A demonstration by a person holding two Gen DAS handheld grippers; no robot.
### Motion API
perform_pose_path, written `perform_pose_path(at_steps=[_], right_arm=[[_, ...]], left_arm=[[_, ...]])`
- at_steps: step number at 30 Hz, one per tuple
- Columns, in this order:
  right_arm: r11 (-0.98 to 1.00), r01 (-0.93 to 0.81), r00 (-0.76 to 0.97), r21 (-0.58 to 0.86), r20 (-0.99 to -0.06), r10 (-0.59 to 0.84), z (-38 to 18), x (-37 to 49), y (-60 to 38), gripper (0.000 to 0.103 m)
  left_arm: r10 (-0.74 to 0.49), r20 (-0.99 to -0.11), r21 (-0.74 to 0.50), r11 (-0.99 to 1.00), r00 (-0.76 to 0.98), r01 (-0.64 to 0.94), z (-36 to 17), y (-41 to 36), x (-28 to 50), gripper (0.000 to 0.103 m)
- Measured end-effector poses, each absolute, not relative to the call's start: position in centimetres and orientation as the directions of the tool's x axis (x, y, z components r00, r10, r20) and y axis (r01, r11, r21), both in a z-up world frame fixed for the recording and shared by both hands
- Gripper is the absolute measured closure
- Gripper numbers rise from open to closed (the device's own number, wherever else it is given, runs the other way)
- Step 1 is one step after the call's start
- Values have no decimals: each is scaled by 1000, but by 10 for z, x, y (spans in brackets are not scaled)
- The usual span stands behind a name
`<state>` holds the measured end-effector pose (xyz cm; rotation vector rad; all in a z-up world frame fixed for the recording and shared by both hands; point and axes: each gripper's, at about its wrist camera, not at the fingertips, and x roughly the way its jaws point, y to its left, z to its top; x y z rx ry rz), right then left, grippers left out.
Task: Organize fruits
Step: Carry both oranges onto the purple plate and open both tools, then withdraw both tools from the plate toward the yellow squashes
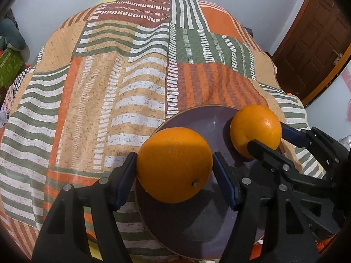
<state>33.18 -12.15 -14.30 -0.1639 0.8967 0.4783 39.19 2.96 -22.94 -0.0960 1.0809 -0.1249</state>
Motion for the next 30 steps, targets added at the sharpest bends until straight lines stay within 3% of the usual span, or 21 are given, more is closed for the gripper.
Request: perform_pose_path(at_steps=[7, 10, 13, 21, 26, 30], right_arm=[[879, -476, 526, 27, -792, 310, -144, 332, -116, 56], [880, -474, 533, 9, -793, 296, -141, 329, -116, 48], [888, -459, 554, 4, -780, 290, -133, 323, -120, 39], [897, -441, 580, -10, -766, 277, -109, 297, -132, 38], [904, -427, 599, -3, -750, 280, -94, 270, -147, 25], [908, -418, 606, -18, -750, 264, -88, 244, -159, 24]], left_arm=[[-130, -865, -126, 991, 485, 41, -222, 32, 388, 30], [-113, -843, -103, 994, 526, 48, -208, 33, 379, 21], [-95, -825, -81, 995, 557, 50, -194, 34, 366, 21], [-93, -798, -64, 996, 595, 70, -165, 39, 321, 19], [-91, -795, -54, 995, 599, 80, -156, 44, 281, 15], [-90, -807, -52, 995, 584, 81, -159, 49, 249, 14]])
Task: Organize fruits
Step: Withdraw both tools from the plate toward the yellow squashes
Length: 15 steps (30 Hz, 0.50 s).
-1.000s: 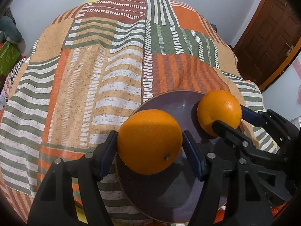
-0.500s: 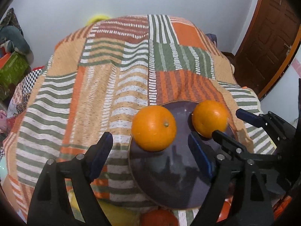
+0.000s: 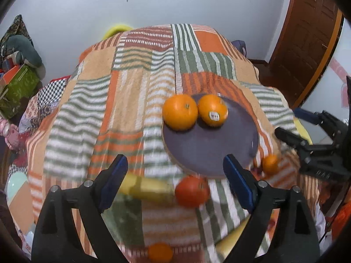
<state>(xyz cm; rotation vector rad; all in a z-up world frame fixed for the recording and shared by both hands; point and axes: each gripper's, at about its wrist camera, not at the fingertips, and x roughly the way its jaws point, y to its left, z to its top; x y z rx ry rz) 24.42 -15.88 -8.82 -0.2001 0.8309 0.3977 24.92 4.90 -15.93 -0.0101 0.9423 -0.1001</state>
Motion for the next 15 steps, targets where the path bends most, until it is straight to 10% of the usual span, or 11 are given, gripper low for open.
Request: perform_pose_path(at_steps=[15], right_arm=[[913, -409, 539, -11, -809, 232, -123, 170, -180, 19]], left_arm=[[-81, -874, -52, 996, 479, 73, -211, 52, 169, 14]])
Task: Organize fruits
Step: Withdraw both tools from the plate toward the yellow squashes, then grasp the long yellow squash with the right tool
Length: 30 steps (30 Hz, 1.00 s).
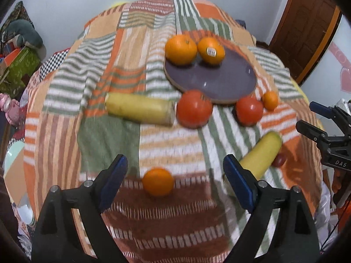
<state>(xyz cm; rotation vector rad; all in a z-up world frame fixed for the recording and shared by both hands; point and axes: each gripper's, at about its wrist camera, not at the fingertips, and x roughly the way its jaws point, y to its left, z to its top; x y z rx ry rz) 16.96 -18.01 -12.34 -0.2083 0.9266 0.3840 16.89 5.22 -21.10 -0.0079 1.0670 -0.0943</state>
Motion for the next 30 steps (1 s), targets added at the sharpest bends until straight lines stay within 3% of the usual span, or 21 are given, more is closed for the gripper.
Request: perform_pose_path(at_steps=[13, 30], right_arm=[[923, -383, 483, -35, -859, 169, -159, 171, -182, 19], [899, -438, 473, 19, -845, 248, -145, 177, -159, 21]], left_arm=[[-60, -890, -41, 998, 453, 52, -234, 47, 172, 14], [-46, -882, -7, 996, 468, 86, -230, 44, 147, 14]])
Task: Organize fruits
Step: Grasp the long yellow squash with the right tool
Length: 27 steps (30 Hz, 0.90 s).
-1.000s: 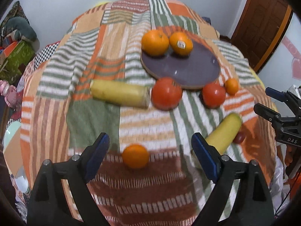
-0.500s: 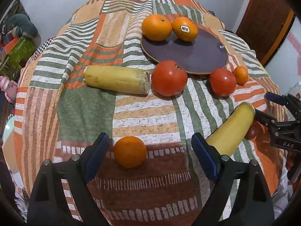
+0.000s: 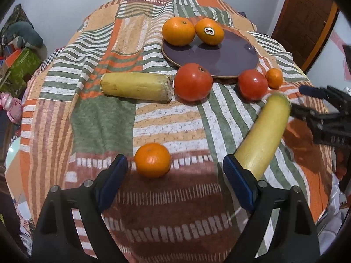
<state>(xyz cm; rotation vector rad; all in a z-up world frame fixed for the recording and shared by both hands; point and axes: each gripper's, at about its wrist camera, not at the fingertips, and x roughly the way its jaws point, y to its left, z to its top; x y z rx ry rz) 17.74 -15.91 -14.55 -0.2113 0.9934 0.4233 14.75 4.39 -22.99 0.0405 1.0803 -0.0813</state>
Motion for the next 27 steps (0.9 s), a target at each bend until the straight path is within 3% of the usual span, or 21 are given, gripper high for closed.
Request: perform_pose_path(at_steps=[7, 10, 15, 25, 27], right_arm=[[887, -462, 497, 15, -824, 273, -134, 176, -145, 21], [836, -534, 432, 128, -808, 400, -125, 170, -137, 21], [831, -556, 490, 3, -807, 331, -121, 154, -119, 21], [871, -482, 446, 96, -829, 338, -123, 154, -150, 21], [867, -489, 437, 101, -831, 344, -124, 151, -147, 25]], left_arm=[[-73, -897, -10, 989, 436, 145, -232, 34, 127, 15], [-139, -894, -71, 983, 427, 171, -230, 25, 124, 15], [-176, -882, -89, 973, 437, 213, -225, 4, 130, 15], [-208, -871, -98, 962, 446, 257, -225, -16, 136, 15], [-203, -861, -95, 965, 466, 244, -220, -10, 135, 15]])
